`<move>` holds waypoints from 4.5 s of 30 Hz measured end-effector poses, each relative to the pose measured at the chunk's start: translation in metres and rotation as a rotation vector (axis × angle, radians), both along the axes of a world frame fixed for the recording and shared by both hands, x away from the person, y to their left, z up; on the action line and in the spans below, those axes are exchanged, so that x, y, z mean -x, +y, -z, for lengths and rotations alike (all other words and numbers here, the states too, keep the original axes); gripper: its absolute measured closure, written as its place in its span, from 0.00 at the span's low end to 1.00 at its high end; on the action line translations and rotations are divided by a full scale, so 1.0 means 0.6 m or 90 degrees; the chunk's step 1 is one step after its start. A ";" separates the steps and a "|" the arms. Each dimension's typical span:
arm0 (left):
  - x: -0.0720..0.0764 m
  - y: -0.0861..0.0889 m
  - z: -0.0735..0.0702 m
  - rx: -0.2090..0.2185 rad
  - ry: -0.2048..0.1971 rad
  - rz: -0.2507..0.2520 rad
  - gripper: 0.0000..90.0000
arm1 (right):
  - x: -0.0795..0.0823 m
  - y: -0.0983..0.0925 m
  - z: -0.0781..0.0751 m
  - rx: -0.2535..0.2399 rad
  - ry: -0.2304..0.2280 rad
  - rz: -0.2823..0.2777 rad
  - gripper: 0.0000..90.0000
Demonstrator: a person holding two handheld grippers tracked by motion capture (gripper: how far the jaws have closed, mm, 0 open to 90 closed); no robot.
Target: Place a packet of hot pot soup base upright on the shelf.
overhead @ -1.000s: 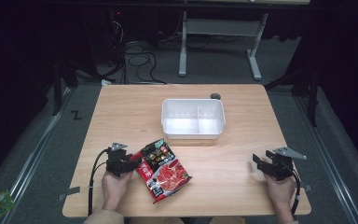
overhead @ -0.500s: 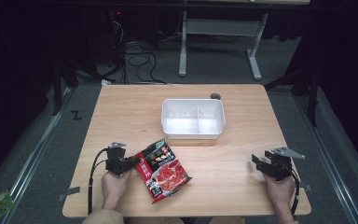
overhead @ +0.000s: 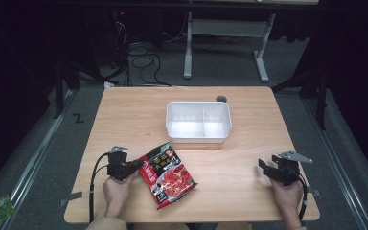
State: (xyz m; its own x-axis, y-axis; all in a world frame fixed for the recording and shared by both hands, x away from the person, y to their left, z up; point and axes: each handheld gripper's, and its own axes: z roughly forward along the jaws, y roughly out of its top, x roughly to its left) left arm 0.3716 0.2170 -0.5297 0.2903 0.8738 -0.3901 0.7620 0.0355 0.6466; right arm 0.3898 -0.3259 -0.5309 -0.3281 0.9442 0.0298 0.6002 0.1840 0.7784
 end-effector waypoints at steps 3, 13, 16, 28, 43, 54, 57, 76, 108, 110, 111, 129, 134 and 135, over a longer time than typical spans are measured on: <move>0.002 0.000 -0.009 -0.004 -0.011 0.009 0.96 | 0.000 -0.002 0.000 0.000 -0.003 -0.002 0.42; 0.020 -0.012 -0.068 0.004 -0.095 0.031 0.97 | 0.000 -0.002 0.000 0.000 -0.003 -0.002 0.42; 0.025 -0.018 -0.091 0.005 -0.117 0.050 0.97 | 0.000 -0.002 0.000 -0.001 -0.003 -0.002 0.42; 0.035 -0.035 -0.145 -0.013 -0.164 0.082 0.98 | 0.000 -0.003 0.000 -0.007 -0.007 -0.001 0.42; 0.048 -0.049 -0.197 -0.026 -0.205 0.112 0.98 | 0.001 -0.005 -0.001 -0.014 -0.008 0.003 0.42; 0.041 -0.055 -0.242 -0.045 -0.226 0.110 0.99 | 0.002 -0.007 -0.001 -0.020 -0.013 0.002 0.42; 0.034 -0.059 -0.254 -0.044 -0.233 0.111 0.99 | 0.002 -0.007 -0.001 -0.020 -0.014 0.001 0.42; -0.027 -0.103 -0.324 -0.043 -0.267 0.101 0.98 | 0.003 -0.007 -0.001 -0.024 -0.016 0.005 0.42; -0.136 -0.165 -0.359 -0.061 -0.274 0.072 0.98 | 0.005 -0.008 -0.002 -0.031 -0.022 0.002 0.42; -0.140 -0.164 -0.358 -0.054 -0.275 0.063 0.98 | 0.005 -0.007 -0.002 -0.027 -0.023 -0.001 0.42; -0.144 -0.163 -0.357 -0.051 -0.273 0.059 0.98 | 0.004 -0.007 -0.001 -0.023 -0.024 -0.006 0.42; -0.187 -0.176 -0.332 -0.078 -0.259 0.003 0.98 | 0.004 -0.002 -0.001 -0.012 -0.021 -0.011 0.42; -0.202 -0.182 -0.321 -0.074 -0.259 -0.016 0.98 | 0.004 -0.001 -0.001 -0.011 -0.022 -0.011 0.42; -0.205 -0.184 -0.319 -0.075 -0.260 -0.016 0.98 | 0.005 -0.002 -0.001 -0.012 -0.022 -0.011 0.42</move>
State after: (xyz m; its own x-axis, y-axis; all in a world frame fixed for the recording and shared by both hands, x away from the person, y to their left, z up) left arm 0.4945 0.1066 -0.3385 0.3778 0.9145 -0.1449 0.4426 -0.0410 0.8958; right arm 0.3871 -0.3269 -0.5302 -0.3455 0.9377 0.0355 0.5698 0.1795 0.8019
